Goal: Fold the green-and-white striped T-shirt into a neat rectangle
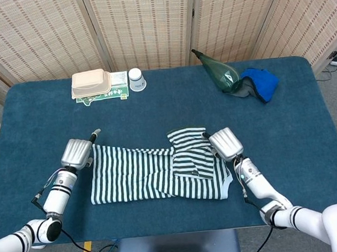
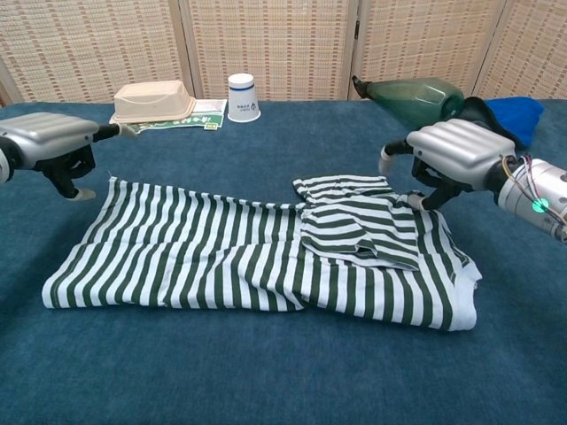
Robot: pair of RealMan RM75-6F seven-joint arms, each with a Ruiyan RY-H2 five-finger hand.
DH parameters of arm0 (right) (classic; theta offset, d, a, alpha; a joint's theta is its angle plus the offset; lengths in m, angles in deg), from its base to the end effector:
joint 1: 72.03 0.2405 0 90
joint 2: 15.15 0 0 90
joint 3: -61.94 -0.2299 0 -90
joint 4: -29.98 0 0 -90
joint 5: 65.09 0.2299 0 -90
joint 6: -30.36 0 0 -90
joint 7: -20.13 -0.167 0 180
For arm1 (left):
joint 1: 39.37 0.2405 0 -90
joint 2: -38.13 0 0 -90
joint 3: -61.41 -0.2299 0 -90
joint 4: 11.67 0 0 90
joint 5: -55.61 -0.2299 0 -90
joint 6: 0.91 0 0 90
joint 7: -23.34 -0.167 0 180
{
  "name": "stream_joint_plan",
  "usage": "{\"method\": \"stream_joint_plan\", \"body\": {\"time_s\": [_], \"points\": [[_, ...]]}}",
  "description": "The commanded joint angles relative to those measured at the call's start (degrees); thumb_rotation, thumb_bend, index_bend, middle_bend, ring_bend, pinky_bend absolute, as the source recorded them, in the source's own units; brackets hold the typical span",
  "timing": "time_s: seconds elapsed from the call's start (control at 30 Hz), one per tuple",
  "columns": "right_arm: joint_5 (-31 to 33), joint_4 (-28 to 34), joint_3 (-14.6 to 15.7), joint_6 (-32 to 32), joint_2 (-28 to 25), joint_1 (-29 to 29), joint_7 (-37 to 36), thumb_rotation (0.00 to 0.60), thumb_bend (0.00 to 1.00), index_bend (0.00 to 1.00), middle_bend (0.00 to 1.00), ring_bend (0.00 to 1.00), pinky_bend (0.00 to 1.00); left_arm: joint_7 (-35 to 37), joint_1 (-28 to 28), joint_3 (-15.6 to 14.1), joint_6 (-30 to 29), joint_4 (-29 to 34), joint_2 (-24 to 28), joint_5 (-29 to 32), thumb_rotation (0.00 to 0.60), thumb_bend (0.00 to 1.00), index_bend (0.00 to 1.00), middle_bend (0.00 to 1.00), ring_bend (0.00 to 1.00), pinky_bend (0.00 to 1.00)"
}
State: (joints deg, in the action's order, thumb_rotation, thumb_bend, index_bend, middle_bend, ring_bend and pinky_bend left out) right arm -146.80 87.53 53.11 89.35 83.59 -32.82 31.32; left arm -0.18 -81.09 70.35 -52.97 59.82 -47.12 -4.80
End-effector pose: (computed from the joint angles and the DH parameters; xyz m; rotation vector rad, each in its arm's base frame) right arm -0.1788 -0.3771 -0.0509 1.8577 -0.6347 0.8820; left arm -0.2065 0.3971 0.0010 -1.7662 -0.7683 -0.6407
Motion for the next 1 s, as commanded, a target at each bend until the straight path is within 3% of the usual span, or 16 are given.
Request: {"method": "stream_joint_plan", "body": {"time_s": [0.03, 0.3, 0.4, 0.5, 0.6, 0.77, 1.0], "points": [[1.89, 3.12, -1.21, -1.26, -1.72, 0.03, 1.47, 0.600, 0.01, 0.03, 0.90, 1.00, 1.00, -0.02, 0.42, 0.10, -0.58, 0.94, 0.68, 0.32, 0.600, 0.32, 0.00, 0.88, 0.82, 0.96], [1.34, 12.48, -0.43, -0.83, -8.34, -0.87, 1.66, 0.600, 0.00, 0.01, 0.88, 0.99, 1.00, 0.07, 1.70, 0.03, -2.25, 4.29, 3.26, 0.69, 0.600, 0.32, 0.00, 0.88, 0.81, 0.96], [-2.37, 15.81, 1.72, 1.62, -10.96, -1.88, -0.06, 0.600, 0.02, 0.11, 0.88, 0.99, 1.00, 0.48, 2.29, -0.26, -2.81, 5.57, 4.33, 0.26, 0.600, 0.32, 0.00, 0.88, 0.81, 0.96], [-5.81, 18.25, 4.25, 3.29, -12.69, -2.81, -2.22, 0.600, 0.11, 0.27, 0.90, 0.99, 1.00, 1.88, 3.20, -0.43, -4.38, 6.54, 4.88, -1.04, 0.600, 0.32, 0.00, 0.88, 0.81, 0.96], [-8.16, 19.63, 6.64, 3.75, -13.36, -3.45, -2.94, 0.600, 0.16, 0.37, 0.91, 0.99, 1.00, 2.83, 3.99, -0.83, -5.44, 7.47, 5.50, -2.27, 0.600, 0.32, 0.00, 0.88, 0.81, 0.96], [-9.51, 19.67, 8.83, 3.10, -12.48, -3.96, -2.41, 0.600, 0.17, 0.42, 0.91, 0.99, 1.00, 3.48, 4.95, -1.39, -6.52, 9.01, 6.47, -3.53, 0.600, 0.32, 0.00, 0.88, 0.81, 0.96], [-9.53, 17.81, 9.48, 2.51, -10.77, -4.29, -1.62, 0.600, 0.19, 0.45, 0.91, 0.99, 1.00, 3.82, 5.49, -1.64, -6.20, 8.86, 6.61, -3.26, 0.600, 0.32, 0.00, 0.88, 0.81, 0.96]]}}
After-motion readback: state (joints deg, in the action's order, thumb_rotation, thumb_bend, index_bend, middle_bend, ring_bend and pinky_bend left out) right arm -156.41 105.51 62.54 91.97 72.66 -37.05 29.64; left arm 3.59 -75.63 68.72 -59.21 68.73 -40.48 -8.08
